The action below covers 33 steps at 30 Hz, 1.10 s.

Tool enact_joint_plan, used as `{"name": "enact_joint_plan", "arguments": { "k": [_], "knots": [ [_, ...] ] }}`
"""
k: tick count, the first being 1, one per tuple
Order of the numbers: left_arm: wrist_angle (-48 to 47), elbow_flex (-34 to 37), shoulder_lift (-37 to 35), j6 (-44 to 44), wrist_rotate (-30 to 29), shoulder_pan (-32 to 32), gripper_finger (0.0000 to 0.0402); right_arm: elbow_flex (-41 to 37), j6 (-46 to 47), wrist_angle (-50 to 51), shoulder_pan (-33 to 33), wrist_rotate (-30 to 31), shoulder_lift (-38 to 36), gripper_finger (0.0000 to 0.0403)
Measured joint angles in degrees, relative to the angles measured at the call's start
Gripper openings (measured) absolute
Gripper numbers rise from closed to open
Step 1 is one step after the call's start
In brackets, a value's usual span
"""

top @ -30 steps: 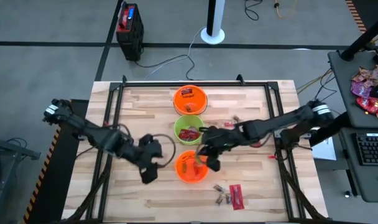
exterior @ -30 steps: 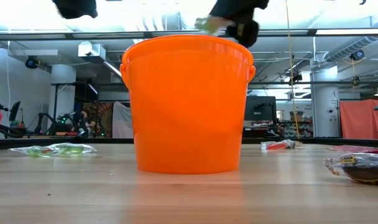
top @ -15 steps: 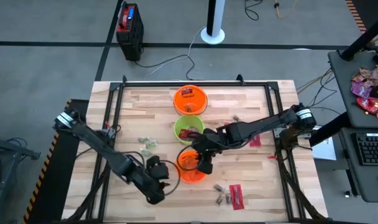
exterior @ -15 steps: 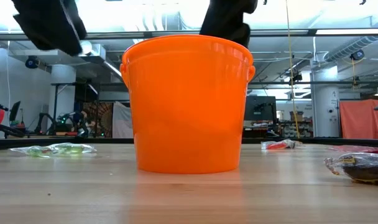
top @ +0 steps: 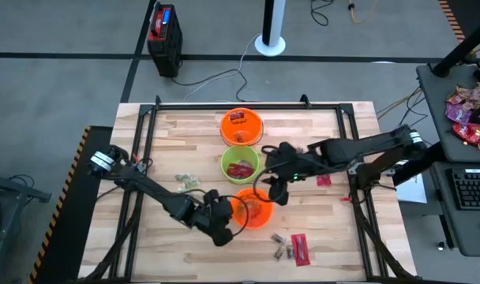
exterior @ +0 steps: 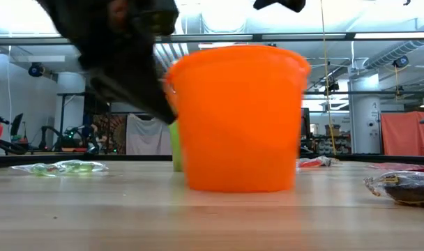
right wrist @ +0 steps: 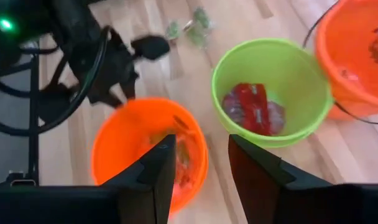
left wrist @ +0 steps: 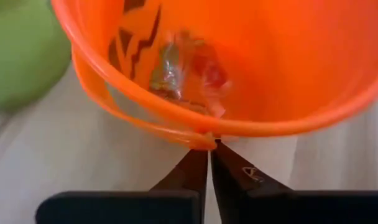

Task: Sort candy by brand, put in halloween buckets
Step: Adjust the bottom orange bucket, then put the red gummy into the bottom orange bucket

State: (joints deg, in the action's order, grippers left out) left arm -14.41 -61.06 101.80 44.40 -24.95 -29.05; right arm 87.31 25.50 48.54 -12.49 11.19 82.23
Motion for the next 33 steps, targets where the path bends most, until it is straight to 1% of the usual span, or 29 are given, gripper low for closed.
{"name": "enact_joint_plan", "arguments": {
  "k": [5,8,10,12,15,20,22,25,29,33],
  "knots": [
    [10.5,0.0,1.2,-1.7,0.0,2.6,0.0003,0.0,0.7,3.2,0.0,2.4,-2.9,0.0122],
    [13.2,-0.1,2.4,-2.7,-0.5,4.5,0.0001,0.0,0.7,4.7,0.0,2.7,-4.1,0.0115],
    [13.5,-0.1,2.9,-2.1,0.2,5.8,0.0001,0.0,0.9,6.0,0.0,3.4,-4.5,0.0111],
    [11.4,-0.1,2.9,-0.8,1.5,6.2,0.0,-0.1,1.5,7.8,0.0,3.4,-4.9,0.0108],
    [7.6,0.0,1.0,0.4,2.6,5.2,0.0,-0.1,3.3,12.3,0.0,3.5,-5.7,0.0105],
    [3.4,0.0,-7.0,1.2,3.5,2.2,0.0,-0.1,9.7,22.2,2.1,3.9,-7.2,0.0104],
    [2.8,0.0,-11.6,1.1,3.4,1.9,0.0,-0.2,11.9,25.5,4.0,3.9,-7.7,0.0102],
    [2.7,-0.1,-18.5,-0.2,1.2,3.1,0.0,-0.6,12.5,27.7,8.4,3.9,-8.1,0.0097],
    [2.0,-0.1,-26.3,-5.4,-1.6,8.0,0.0,-2.4,8.1,26.5,16.1,2.8,-7.5,0.01],
    [-1.9,-0.1,-31.8,-12.2,-0.8,15.4,0.0,-6.4,-1.0,22.5,24.2,-3.1,-6.3,0.0123]
  ]
}}
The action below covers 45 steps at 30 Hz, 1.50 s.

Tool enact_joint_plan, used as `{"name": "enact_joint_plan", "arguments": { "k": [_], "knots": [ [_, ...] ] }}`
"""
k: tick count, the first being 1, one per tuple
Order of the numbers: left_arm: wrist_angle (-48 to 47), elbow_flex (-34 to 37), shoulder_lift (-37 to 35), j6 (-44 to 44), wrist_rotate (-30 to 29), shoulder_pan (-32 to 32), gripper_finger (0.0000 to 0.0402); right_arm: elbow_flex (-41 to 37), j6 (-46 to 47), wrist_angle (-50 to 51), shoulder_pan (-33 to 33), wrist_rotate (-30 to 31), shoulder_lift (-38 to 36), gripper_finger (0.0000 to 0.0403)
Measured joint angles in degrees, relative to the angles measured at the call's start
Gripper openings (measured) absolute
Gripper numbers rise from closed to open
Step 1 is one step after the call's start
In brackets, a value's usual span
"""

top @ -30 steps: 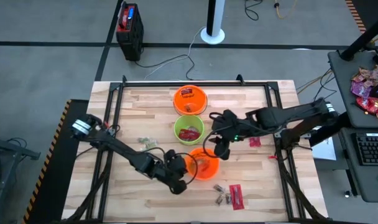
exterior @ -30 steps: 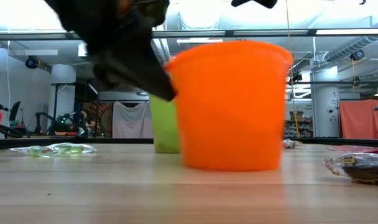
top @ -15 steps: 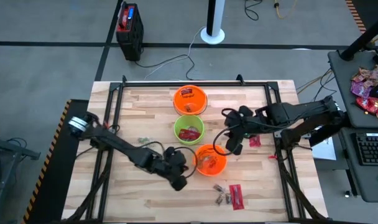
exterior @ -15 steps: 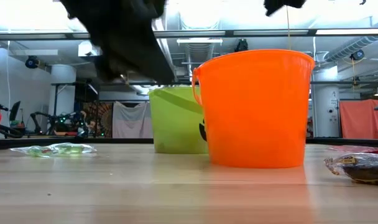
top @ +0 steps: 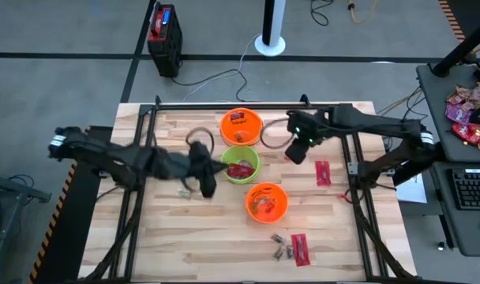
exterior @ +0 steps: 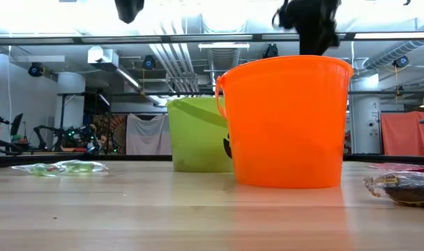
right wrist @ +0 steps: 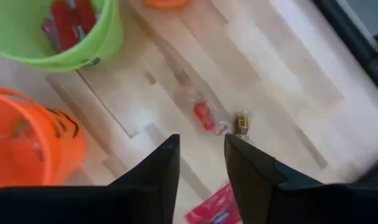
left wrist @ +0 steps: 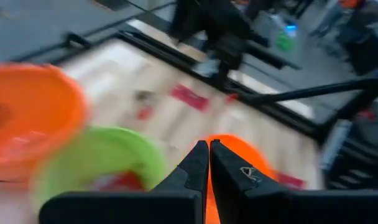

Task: Sort candy by brand, put in halloween buckets
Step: Put the red gummy into the bottom orange bucket

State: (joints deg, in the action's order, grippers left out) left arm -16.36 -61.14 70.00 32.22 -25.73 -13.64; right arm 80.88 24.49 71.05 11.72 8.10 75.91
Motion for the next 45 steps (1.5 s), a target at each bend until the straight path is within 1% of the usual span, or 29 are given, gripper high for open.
{"name": "enact_joint_plan", "arguments": {
  "k": [3,5,7,9,11,13,16,20,23,25,32,36,40,45],
  "knots": [
    [-4.7,0.0,-2.8,-6.9,5.3,7.2,0.0,-4.9,-9.3,-6.4,5.2,-4.3,0.7,0.0145],
    [-8.2,0.0,-4.3,-10.9,10.0,13.2,0.0,-8.6,-15.8,-10.7,7.9,-8.6,0.8,0.0158],
    [-10.6,0.0,-5.1,-15.7,15.6,19.8,0.0,-12.4,-19.7,-14.3,10.4,-13.3,0.9,0.0167],
    [-12.2,0.0,-5.2,-21.4,22.7,26.5,0.0,-16.3,-23.7,-16.9,12.0,-16.6,0.9,0.0173],
    [-11.9,0.0,-5.2,-27.6,30.1,32.6,0.0,-19.9,-27.8,-18.2,12.3,-17.2,0.8,0.0175],
    [-11.6,0.0,-5.1,-33.4,35.0,37.5,0.0,-23.4,-29.7,-20.2,12.2,-17.2,0.8,0.0175],
    [-11.7,0.0,-4.5,-39.5,37.2,43.8,0.0,-27.9,-28.3,-24.3,12.2,-17.2,0.9,0.0176],
    [-11.3,0.0,-4.1,-44.3,40.5,50.1,0.0,-31.2,-25.8,-30.8,12.2,-15.9,1.0,0.0176],
    [-11.1,0.0,-3.6,-46.6,43.9,53.3,0.0,-32.9,-26.6,-36.0,12.2,-14.9,2.2,0.0176],
    [-10.6,0.0,-3.3,-47.1,45.2,55.0,0.0,-33.3,-26.7,-37.4,12.3,-14.1,3.6,0.0176],
    [-10.6,0.0,-2.2,-47.1,45.6,55.8,0.0,-33.5,-27.6,-37.6,12.3,-12.6,11.6,0.0175],
    [-10.6,0.0,-2.0,-46.8,45.6,55.8,0.0,-33.2,-26.6,-37.7,12.3,-12.4,13.5,0.0165],
    [-9.6,0.0,-2.0,-46.7,45.6,55.8,0.0,-33.3,-26.0,-38.0,12.4,-12.2,13.2,0.0126],
    [-8.5,0.0,-2.0,-46.5,45.5,55.8,0.0,-33.5,-25.1,-38.5,12.3,-12.6,12.1,0.0043]
  ]
}}
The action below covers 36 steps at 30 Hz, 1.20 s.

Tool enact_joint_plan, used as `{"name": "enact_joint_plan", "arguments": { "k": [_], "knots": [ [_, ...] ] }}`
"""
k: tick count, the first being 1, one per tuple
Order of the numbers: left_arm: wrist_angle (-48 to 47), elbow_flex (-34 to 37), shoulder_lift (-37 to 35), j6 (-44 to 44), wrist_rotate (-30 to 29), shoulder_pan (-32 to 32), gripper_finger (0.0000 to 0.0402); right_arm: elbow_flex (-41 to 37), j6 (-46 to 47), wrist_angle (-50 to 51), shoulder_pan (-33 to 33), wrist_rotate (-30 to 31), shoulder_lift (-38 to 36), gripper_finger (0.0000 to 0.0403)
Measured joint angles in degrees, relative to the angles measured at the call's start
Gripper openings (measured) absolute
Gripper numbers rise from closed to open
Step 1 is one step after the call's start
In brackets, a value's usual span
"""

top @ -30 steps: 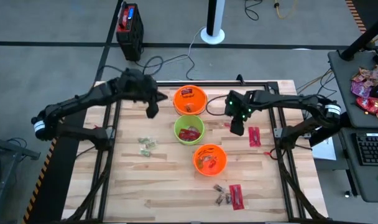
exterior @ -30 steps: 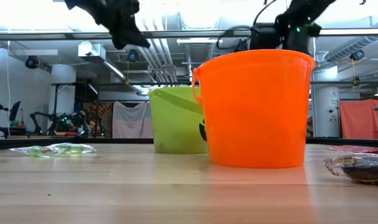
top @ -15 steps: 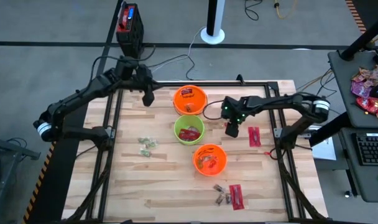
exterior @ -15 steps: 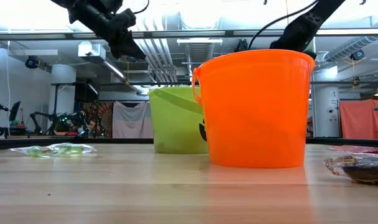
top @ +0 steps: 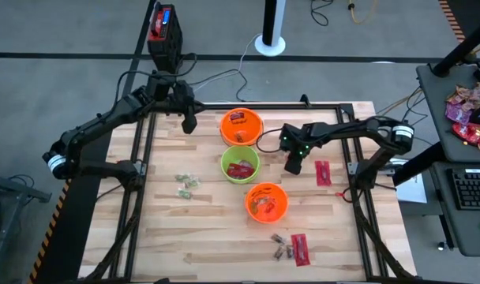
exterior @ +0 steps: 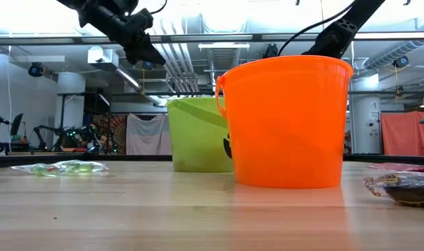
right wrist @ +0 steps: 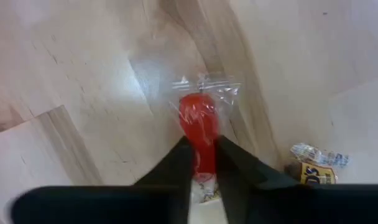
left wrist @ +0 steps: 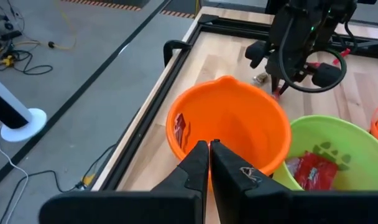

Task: Sort candy by brand, put in halloween buckets
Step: Put the red gummy into the bottom orange bucket

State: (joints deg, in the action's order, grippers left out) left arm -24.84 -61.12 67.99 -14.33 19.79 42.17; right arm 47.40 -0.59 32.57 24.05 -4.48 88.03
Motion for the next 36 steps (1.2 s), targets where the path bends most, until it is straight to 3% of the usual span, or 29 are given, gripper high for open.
{"name": "enact_joint_plan", "arguments": {
  "k": [2,11,17,20,22,30,36],
  "knots": [
    [0.2,0.0,0.0,0.0,-0.1,0.0,0.0,0.0,0.1,0.0,0.0,0.0,-0.6,0.0021],
    [-0.3,0.0,-0.3,9.8,-0.1,-0.2,0.0,5.4,9.3,6.3,-0.1,-2.1,-10.8,0.0014],
    [-10.1,-2.4,-1.4,15.9,1.0,-3.9,0.0,13.6,14.0,6.3,-4.0,-14.2,-20.1,0.0013],
    [-16.7,-5.9,-1.5,17.5,0.4,-8.1,0.0,15.9,14.0,6.9,-8.1,-24.3,-21.6,0.0013],
    [-21.8,-8.2,-1.5,18.0,0.4,-11.0,0.0,16.7,15.4,7.8,-11.6,-27.3,-21.0,0.0013],
    [-44.7,-13.0,-1.7,20.2,0.3,-24.5,0.0,16.7,16.2,5.4,-22.5,-24.4,-15.0,0.0014],
    [-46.6,-9.8,-2.1,26.0,-1.0,-35.1,0.0033,18.3,17.9,5.2,-24.6,-22.5,-10.8,0.0061]
  ]
}}
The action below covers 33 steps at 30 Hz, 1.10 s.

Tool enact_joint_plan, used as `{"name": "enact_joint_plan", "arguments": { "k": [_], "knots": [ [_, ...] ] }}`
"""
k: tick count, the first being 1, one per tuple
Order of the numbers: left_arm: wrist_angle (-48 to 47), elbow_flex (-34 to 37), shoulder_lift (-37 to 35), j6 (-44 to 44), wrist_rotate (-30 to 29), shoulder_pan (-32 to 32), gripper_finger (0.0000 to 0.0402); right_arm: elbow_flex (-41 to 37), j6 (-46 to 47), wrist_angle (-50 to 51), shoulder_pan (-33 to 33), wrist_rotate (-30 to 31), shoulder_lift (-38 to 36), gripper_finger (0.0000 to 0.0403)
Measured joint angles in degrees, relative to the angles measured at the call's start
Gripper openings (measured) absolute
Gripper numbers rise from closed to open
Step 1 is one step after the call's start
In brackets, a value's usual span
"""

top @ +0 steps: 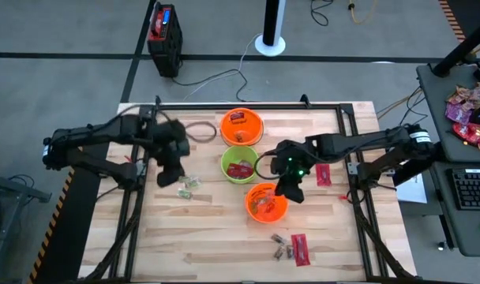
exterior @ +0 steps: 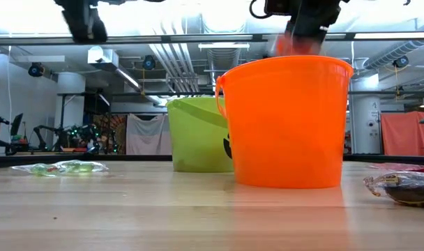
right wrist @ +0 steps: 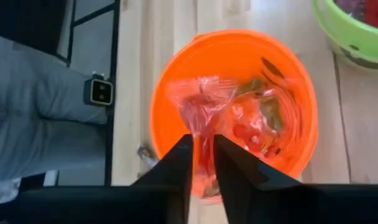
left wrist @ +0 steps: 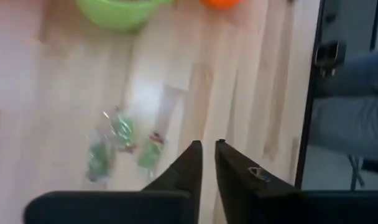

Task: Sort candy by brand, put in halloween buckets
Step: Put the red gummy into the bottom orange bucket, then put the green gummy into the bottom orange bucket

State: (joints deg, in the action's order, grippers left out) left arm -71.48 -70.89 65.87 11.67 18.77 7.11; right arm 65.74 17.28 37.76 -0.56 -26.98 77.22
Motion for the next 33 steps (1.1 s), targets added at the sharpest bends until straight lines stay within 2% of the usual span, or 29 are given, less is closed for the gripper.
{"name": "enact_joint_plan", "arguments": {
  "k": [5,9,12,20,25,29,33],
  "knots": [
    [2.0,6.1,0.1,5.9,-2.8,-8.2,0.0104,1.5,0.1,0.4,0.1,0.2,2.2,0.0108],
    [8.1,13.4,0.4,8.9,-9.4,-14.6,0.0162,2.7,-0.1,0.5,0.0,1.7,2.1,0.0131],
    [13.2,18.9,1.2,8.9,-13.7,-17.9,0.0183,3.2,-0.3,0.8,0.0,3.9,1.3,0.014],
    [21.5,29.3,5.6,9.8,-17.2,-17.9,0.0167,3.3,-0.5,0.6,0.0,8.1,-0.6,0.014],
    [22.3,31.9,9.9,8.6,-15.3,-17.9,0.0161,3.3,-0.4,0.6,0.0,8.2,-0.6,0.0141],
    [26.8,33.2,13.2,8.4,-17.8,-17.8,0.016,3.3,-0.5,0.6,0.0,9.1,-0.6,0.0139],
    [30.6,33.6,16.3,10.3,-17.9,-17.8,0.0158,3.3,-0.5,0.7,0.0,9.1,-0.6,0.0135]
  ]
}}
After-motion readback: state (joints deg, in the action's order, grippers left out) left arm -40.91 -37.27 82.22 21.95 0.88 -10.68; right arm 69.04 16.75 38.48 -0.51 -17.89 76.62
